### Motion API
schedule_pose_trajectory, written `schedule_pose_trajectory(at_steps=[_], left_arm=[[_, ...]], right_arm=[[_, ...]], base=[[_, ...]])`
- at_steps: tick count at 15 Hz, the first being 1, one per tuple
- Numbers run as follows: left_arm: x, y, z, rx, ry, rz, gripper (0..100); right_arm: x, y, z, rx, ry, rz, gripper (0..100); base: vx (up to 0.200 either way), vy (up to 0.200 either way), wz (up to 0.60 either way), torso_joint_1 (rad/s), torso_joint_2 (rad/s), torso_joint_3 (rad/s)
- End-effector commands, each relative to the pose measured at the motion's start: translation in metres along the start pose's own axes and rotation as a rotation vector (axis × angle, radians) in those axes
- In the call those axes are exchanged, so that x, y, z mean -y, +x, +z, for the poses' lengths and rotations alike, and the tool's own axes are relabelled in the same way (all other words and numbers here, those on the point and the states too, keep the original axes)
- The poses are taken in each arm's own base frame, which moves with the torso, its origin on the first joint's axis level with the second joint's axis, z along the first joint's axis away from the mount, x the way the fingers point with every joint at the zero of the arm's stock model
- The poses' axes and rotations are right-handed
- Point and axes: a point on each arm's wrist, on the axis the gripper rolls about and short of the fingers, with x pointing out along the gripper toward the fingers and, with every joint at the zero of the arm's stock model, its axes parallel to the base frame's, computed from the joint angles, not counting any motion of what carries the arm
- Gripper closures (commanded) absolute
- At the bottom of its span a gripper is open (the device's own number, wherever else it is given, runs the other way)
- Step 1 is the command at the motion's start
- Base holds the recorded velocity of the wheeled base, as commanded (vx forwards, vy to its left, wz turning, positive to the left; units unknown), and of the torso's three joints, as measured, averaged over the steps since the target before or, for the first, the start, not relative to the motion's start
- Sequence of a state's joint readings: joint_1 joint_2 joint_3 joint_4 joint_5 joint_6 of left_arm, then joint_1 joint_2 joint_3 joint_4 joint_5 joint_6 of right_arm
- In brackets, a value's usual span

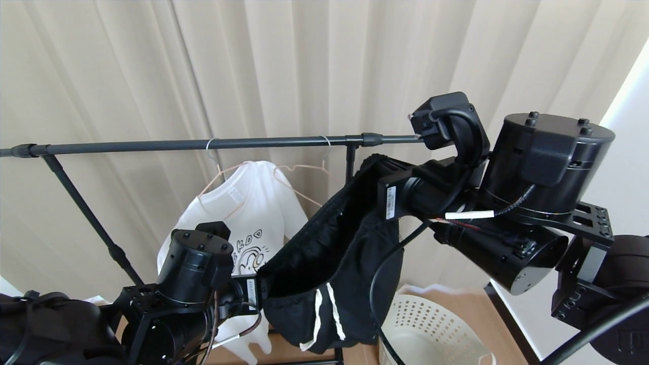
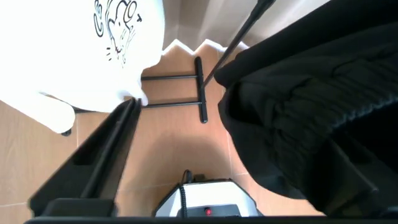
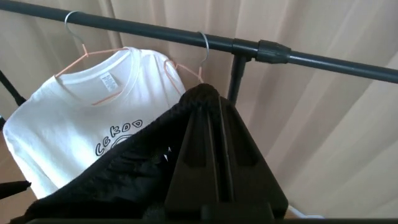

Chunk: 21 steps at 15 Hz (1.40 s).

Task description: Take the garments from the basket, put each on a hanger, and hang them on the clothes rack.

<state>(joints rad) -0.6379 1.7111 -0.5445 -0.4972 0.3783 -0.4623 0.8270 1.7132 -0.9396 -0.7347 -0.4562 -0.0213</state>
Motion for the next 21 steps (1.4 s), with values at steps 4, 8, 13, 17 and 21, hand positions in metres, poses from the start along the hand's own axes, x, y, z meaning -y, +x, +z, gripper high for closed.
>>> schedule_pose_trajectory(at_steps=[4, 8, 13, 17, 21], left_arm=[[0.006, -0.020, 0.014, 0.085, 0.020, -0.038, 100], [0.010, -0.051, 0.044, 0.225, 0.074, -0.095, 100], [0.014, -0.062, 0.062, 0.293, 0.081, -0.119, 100], [0.017, -0.064, 0.070, 0.302, 0.075, -0.123, 100], [0.019, -0.055, 0.072, 0.290, 0.073, -0.113, 100]], right_arm=[[0.017, -0.011, -0.008, -0.030, -0.051, 0.068, 100], [0.041, -0.001, -0.037, -0.127, -0.132, 0.141, 100], [0.057, 0.010, -0.063, -0.243, -0.235, 0.110, 100], [0.057, 0.017, -0.078, -0.293, -0.259, 0.111, 100], [0.056, 0.012, -0.082, -0.299, -0.243, 0.222, 100]], base=[[0.000, 0.000, 0.00, 0.000, 0.00, 0.000], [0.000, 0.000, 0.00, 0.000, 0.00, 0.000], [0.000, 0.000, 0.00, 0.000, 0.00, 0.000], [0.000, 0.000, 0.00, 0.000, 0.00, 0.000], [0.000, 0.000, 0.00, 0.000, 0.00, 0.000]])
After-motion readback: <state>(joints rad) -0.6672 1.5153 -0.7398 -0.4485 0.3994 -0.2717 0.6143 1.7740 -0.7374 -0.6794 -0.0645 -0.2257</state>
